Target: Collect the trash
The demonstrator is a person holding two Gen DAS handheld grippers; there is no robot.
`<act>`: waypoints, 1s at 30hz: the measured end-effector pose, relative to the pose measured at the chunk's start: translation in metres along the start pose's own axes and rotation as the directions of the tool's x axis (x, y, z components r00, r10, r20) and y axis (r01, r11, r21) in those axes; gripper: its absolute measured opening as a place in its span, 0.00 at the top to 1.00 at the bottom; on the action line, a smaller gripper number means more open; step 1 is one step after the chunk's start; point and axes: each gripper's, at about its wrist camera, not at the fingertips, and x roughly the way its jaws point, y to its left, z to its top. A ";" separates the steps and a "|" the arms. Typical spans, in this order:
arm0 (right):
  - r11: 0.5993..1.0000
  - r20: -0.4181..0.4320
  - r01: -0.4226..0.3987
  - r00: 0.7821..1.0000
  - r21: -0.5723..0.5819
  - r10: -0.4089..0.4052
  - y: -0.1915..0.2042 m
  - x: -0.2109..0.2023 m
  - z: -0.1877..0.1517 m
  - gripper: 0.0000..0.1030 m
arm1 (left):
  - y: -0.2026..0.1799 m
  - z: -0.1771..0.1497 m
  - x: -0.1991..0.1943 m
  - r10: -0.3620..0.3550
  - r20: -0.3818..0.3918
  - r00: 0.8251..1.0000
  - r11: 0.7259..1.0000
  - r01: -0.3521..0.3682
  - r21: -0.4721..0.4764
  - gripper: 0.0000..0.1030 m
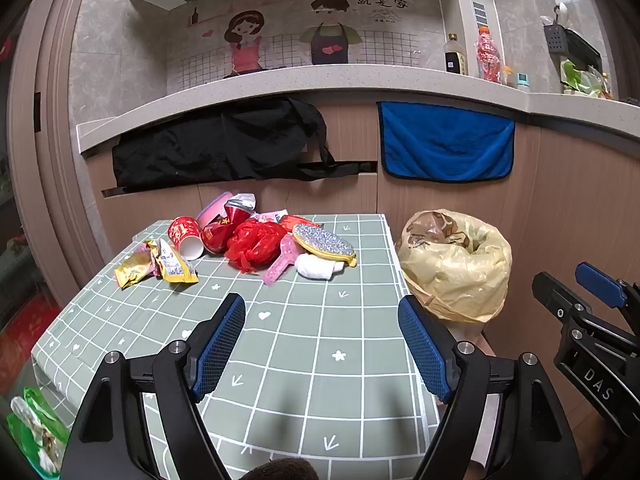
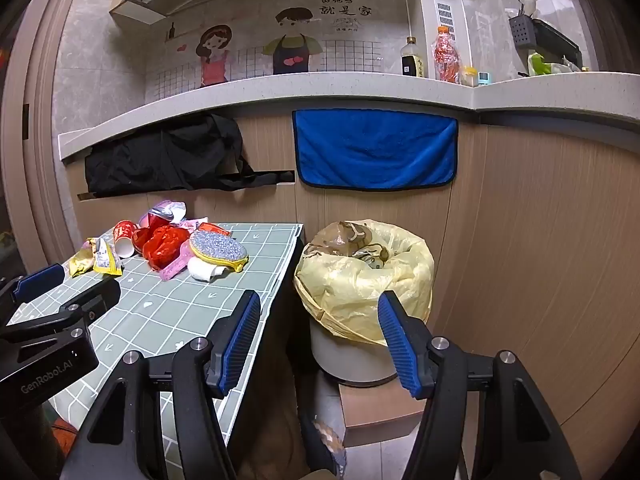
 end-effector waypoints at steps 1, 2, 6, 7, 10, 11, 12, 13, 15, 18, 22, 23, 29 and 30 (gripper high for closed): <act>1.000 0.002 -0.001 1.000 0.000 0.001 0.000 0.000 0.000 0.43 | 0.000 0.000 0.000 0.000 0.000 1.000 1.000 0.000 0.000 0.24; 1.000 0.002 0.000 1.000 -0.001 0.000 0.000 0.000 0.000 0.43 | 0.000 0.000 0.000 0.000 0.000 1.000 1.000 0.000 0.000 0.24; 1.000 -0.001 0.000 1.000 0.000 0.000 0.000 0.002 0.000 0.43 | 0.000 0.000 0.000 0.000 0.000 1.000 1.000 0.000 0.000 0.24; 1.000 0.002 -0.001 1.000 0.001 0.001 0.000 0.001 -0.001 0.43 | 0.000 0.000 0.000 0.000 0.001 1.000 1.000 0.000 0.000 0.24; 1.000 0.004 -0.001 1.000 0.001 0.001 -0.001 0.000 -0.001 0.43 | 0.000 0.000 0.000 0.000 0.000 1.000 1.000 0.000 0.000 0.24; 1.000 0.005 -0.001 1.000 0.001 0.001 -0.001 0.000 -0.001 0.43 | 0.000 0.000 0.000 0.000 0.000 1.000 1.000 0.000 0.000 0.24; 1.000 0.005 -0.002 1.000 0.000 0.002 -0.001 0.000 -0.001 0.43 | 0.000 0.000 0.000 0.000 -0.001 1.000 1.000 0.000 0.000 0.24; 1.000 0.005 -0.001 1.000 -0.001 0.001 0.000 0.000 -0.001 0.43 | 0.000 0.000 0.000 0.001 -0.001 1.000 1.000 -0.001 0.000 0.24; 1.000 0.004 -0.001 1.000 -0.002 0.001 0.000 0.001 -0.002 0.43 | 0.000 0.000 0.000 0.001 0.000 1.000 1.000 -0.001 0.000 0.24; 1.000 0.005 -0.001 1.000 0.002 0.001 0.000 0.000 -0.001 0.43 | 0.000 0.000 -0.001 0.000 0.002 1.000 1.000 0.000 0.001 0.24; 1.000 0.005 0.000 1.000 0.002 -0.001 0.000 0.000 -0.001 0.43 | 0.000 0.000 0.000 0.000 0.000 1.000 1.000 0.000 0.000 0.24; 1.000 0.005 -0.001 1.000 0.003 0.001 0.000 0.000 -0.001 0.43 | 0.000 0.000 0.000 0.000 0.000 1.000 1.000 0.000 0.000 0.24; 1.000 0.006 0.000 1.000 0.001 0.000 0.000 -0.001 -0.001 0.43 | 0.000 0.000 0.000 0.001 0.001 1.000 1.000 -0.001 0.001 0.24; 1.000 0.006 0.001 1.000 0.001 -0.001 0.001 -0.001 -0.001 0.43 | 0.000 0.000 0.000 0.000 0.000 1.000 1.000 0.000 0.001 0.24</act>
